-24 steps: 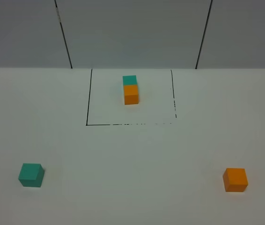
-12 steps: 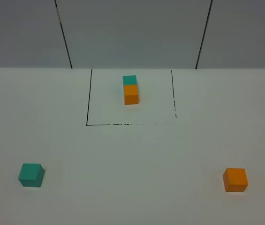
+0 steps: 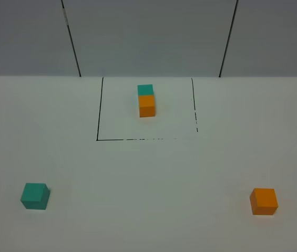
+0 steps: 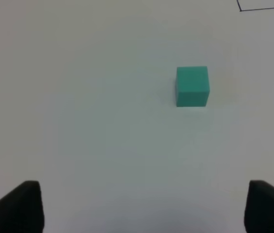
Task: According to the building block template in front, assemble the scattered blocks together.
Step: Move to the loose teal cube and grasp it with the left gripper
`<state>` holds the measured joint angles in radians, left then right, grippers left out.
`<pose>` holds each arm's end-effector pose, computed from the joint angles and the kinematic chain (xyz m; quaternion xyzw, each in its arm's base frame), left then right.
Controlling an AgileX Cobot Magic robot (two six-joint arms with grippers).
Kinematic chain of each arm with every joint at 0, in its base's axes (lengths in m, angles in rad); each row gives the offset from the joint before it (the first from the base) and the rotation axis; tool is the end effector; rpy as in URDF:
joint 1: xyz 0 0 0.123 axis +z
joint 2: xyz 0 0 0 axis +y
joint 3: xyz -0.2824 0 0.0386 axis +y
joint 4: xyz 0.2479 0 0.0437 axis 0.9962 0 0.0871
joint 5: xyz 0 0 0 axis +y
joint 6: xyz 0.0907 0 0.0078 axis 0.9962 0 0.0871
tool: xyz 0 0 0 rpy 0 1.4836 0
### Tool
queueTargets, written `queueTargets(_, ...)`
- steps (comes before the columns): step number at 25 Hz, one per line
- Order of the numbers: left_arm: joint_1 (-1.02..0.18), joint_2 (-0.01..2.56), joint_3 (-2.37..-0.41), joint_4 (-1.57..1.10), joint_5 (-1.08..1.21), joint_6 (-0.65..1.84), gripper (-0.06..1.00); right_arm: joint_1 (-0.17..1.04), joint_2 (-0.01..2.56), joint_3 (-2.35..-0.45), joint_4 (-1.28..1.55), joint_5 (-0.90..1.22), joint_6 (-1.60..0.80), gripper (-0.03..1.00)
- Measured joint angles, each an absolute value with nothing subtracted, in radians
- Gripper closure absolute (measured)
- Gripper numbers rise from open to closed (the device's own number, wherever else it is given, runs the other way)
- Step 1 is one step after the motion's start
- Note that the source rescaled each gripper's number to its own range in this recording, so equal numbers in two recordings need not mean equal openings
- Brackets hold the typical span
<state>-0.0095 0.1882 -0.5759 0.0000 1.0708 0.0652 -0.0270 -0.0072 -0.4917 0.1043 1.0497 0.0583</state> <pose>0.0181 -0.0002 0.2967 0.0330 0.8829 0.0130 0.4682 -0.0045 0.0084 0.2761 0.0345 0.8488 0.0603 0.5242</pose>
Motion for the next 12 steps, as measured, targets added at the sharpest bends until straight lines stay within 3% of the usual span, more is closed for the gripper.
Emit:
queueTargets(4, -0.009, 0.378, -0.671, 0.0, 1.098, 0.009, 0.09, -0.027, -0.007, -0.492, 0.104, 1.05, 0.058, 0.2)
queueTargets(12, -0.009, 0.772, -0.83, 0.0, 1.124, -0.02, 0.07, -0.027, -0.007, -0.492, 0.104, 1.05, 0.058, 0.2)
